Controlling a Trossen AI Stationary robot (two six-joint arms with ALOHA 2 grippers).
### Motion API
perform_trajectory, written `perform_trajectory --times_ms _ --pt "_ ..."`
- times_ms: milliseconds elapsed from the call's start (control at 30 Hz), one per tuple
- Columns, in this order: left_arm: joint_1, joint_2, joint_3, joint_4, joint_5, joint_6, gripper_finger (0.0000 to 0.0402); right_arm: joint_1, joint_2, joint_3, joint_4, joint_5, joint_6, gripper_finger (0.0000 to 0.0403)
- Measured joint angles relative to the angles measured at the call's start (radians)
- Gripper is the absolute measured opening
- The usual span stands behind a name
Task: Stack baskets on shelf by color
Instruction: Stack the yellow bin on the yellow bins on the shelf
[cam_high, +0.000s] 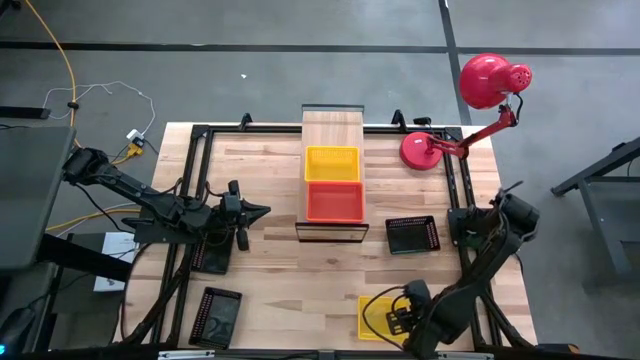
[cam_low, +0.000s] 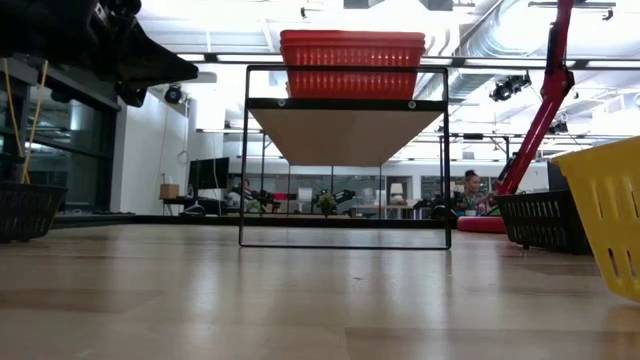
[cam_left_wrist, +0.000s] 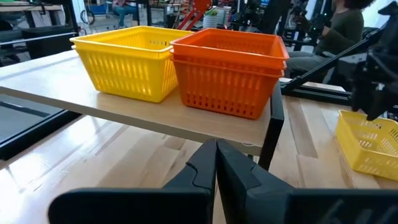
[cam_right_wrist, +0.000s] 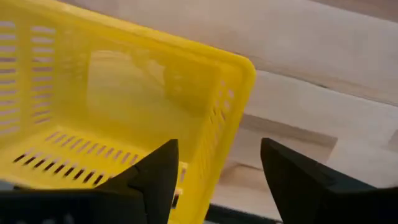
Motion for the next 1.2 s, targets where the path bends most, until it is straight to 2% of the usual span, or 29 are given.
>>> perform_trajectory --times_ms 200,300,400,533,567,733,867,967,1100,1200 --pt "0.000 0.000 0.000 0.000 0.000 0.000 0.0000 0.000 0.070 0.000 0.006 -0.047 0.010 0.0214" --pt "0.000 0.000 0.000 0.000 0.000 0.000 0.0000 0.000 0.092 -0.001 0.008 -0.063 0.016 0.0197" --pt "0.000 0.000 0.000 0.000 0.000 0.000 0.0000 0.000 0.094 -0.001 0.009 -0.062 0.016 0.0154" --pt "0.000 0.000 0.000 0.000 0.000 0.000 0.0000 0.000 0.081 -0.001 0.005 -0.059 -0.038 0.0038" --pt "0.000 0.000 0.000 0.000 0.000 0.001 0.0000 0.000 0.071 -0.001 -0.005 -0.045 -0.049 0.0020" --pt "0.000 0.000 0.000 0.000 0.000 0.001 0.0000 -0.002 -0.058 -0.001 -0.096 -0.041 -0.097 0.0006" --pt "0.000 0.000 0.000 0.000 0.000 0.001 0.0000 -0.004 -0.214 -0.002 -0.010 0.085 -0.246 0.0004" --pt "0.000 0.000 0.000 0.001 0.000 0.001 0.0000 -0.030 -0.305 -0.001 0.100 0.249 -0.453 0.0002" --pt "0.000 0.000 0.000 0.001 -0.001 0.001 0.0000 -0.147 -0.389 -0.001 0.122 0.399 -0.664 0.0001" --pt "0.000 0.000 0.000 0.001 -0.002 0.001 0.0000 -0.290 -0.427 -0.001 0.129 0.456 -0.806 0.0001"
